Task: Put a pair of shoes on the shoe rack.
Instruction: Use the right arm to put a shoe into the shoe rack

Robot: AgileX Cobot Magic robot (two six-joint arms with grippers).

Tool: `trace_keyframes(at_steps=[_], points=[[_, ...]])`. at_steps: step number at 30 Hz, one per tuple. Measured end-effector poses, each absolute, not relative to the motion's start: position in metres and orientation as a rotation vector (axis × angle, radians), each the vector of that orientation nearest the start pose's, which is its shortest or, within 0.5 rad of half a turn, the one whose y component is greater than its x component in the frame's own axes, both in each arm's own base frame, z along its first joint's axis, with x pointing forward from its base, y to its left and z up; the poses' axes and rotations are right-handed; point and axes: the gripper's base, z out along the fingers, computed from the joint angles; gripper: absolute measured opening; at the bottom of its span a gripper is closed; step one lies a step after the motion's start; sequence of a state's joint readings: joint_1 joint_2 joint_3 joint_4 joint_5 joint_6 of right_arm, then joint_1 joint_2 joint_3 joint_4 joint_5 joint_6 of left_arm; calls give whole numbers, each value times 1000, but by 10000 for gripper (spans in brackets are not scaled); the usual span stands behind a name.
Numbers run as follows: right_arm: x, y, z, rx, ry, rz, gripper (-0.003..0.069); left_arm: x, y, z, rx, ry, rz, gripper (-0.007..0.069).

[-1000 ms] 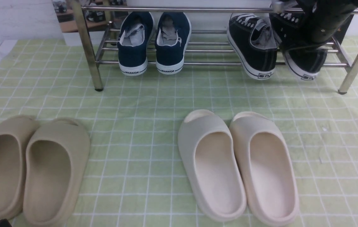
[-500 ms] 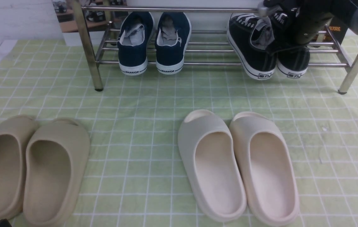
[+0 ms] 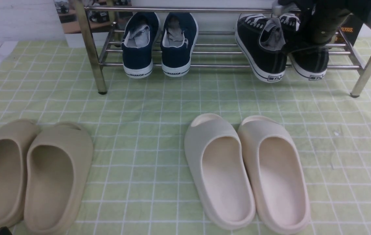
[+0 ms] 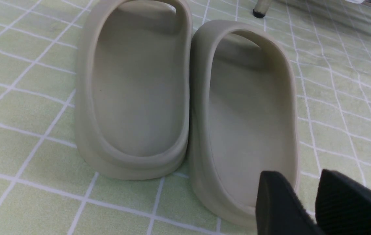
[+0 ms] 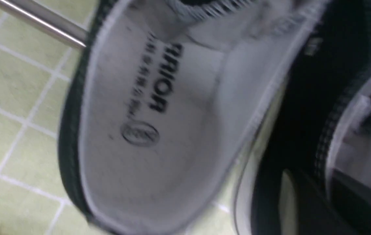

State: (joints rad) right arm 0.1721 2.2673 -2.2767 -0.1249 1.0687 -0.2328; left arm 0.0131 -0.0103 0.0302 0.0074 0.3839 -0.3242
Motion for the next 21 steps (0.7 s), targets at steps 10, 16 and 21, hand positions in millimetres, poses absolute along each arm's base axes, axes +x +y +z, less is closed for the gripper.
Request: trace_keyframes(at_steps=[10,16,21], points=[[455,62,360,-449,2516,-189,418,52,1,169,-313,1866,-205,201],[453,42,334,-370,2631,-192,236,52,1,169,-314,1866,-204,207],[463,40,285,-381,2722,-187,3,52,1,169,-314,1866,-204,214]])
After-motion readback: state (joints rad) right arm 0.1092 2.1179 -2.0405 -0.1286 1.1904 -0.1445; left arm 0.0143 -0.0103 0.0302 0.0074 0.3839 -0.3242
